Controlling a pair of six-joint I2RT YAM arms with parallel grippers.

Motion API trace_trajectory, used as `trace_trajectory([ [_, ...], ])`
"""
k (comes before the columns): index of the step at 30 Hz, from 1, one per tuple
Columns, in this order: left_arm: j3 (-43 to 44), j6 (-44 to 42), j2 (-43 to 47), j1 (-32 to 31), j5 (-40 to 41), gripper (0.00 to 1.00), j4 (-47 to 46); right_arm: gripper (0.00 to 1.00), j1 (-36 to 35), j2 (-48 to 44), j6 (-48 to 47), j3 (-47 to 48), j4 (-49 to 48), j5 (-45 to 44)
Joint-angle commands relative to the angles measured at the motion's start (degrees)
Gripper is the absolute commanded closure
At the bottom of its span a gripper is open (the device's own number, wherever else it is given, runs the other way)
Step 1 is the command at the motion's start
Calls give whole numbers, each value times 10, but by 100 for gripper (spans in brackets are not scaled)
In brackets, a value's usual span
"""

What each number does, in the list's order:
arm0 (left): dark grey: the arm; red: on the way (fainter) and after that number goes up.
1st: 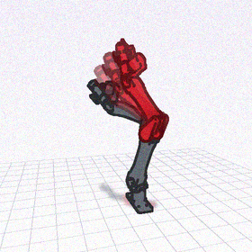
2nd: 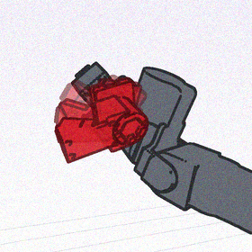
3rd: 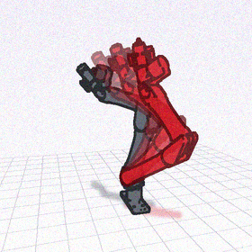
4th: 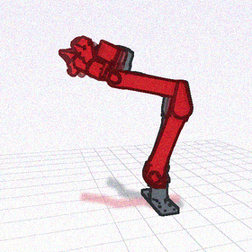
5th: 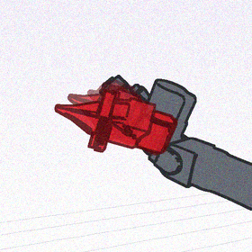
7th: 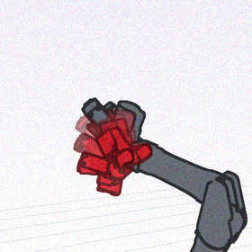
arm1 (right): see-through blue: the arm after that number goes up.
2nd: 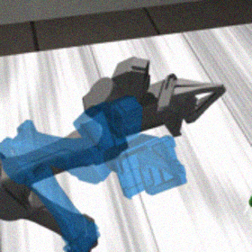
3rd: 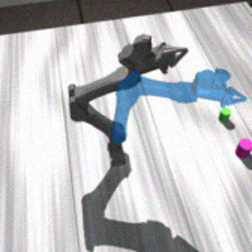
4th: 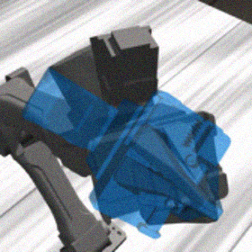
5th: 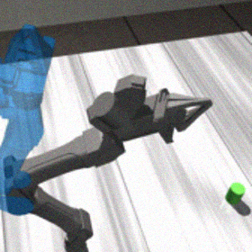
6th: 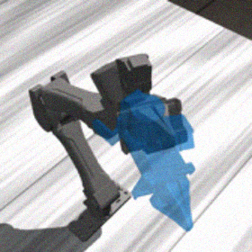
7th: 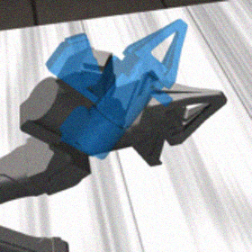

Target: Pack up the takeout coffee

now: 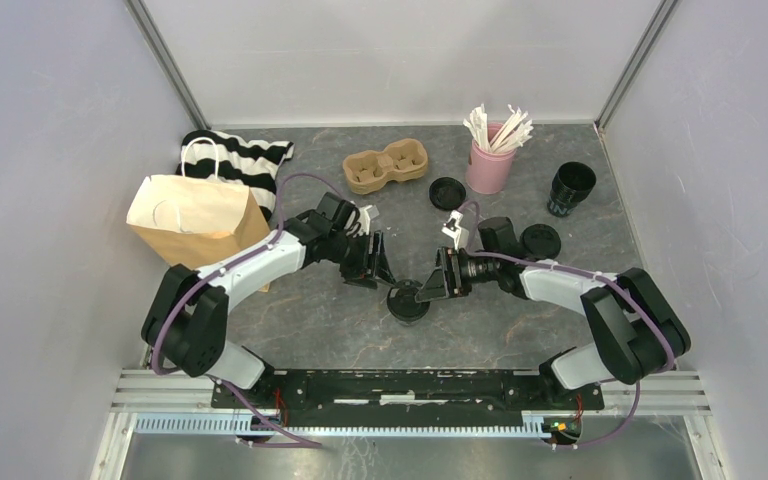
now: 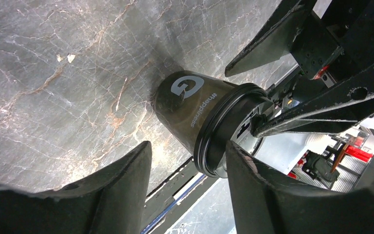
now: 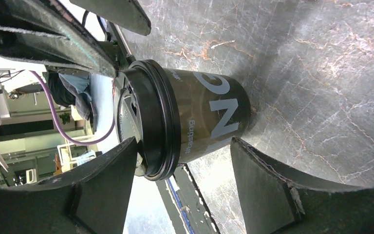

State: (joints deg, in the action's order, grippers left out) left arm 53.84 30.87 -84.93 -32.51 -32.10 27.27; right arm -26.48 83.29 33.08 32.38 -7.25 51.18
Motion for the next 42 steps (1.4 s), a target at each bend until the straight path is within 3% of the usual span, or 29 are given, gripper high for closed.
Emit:
trace_trajectory([
  [1,-1,-3,-21,2,-5,39,-17,26,-5,-18,-8,-16,-28,6],
  [6,-17,-19,-35,3,17,47,-7,36,-4,12,-24,-44,-51,-14],
  [9,-10,-30,-33,2,28,49,8,36,-4,12,-17,-33,-55,-20],
  [12,37,-49,-26,2,42,46,52,31,-4,-1,-19,-1,-22,-15],
  [16,82,-53,2,2,24,27,81,17,-5,-31,-14,21,4,-7],
  [18,78,-45,13,1,4,23,82,13,-6,-38,-14,19,11,0],
  [25,10,-34,39,-15,-33,24,66,8,-8,-58,-15,-14,4,19],
  [30,-15,-19,31,-23,-47,29,27,13,-17,-41,-6,-27,-24,26],
  [37,-39,-19,-2,-38,-33,31,0,29,-22,-10,-11,-44,-56,20],
  [42,-75,-20,-20,-38,25,36,-6,35,-21,26,-49,-53,-58,-20],
])
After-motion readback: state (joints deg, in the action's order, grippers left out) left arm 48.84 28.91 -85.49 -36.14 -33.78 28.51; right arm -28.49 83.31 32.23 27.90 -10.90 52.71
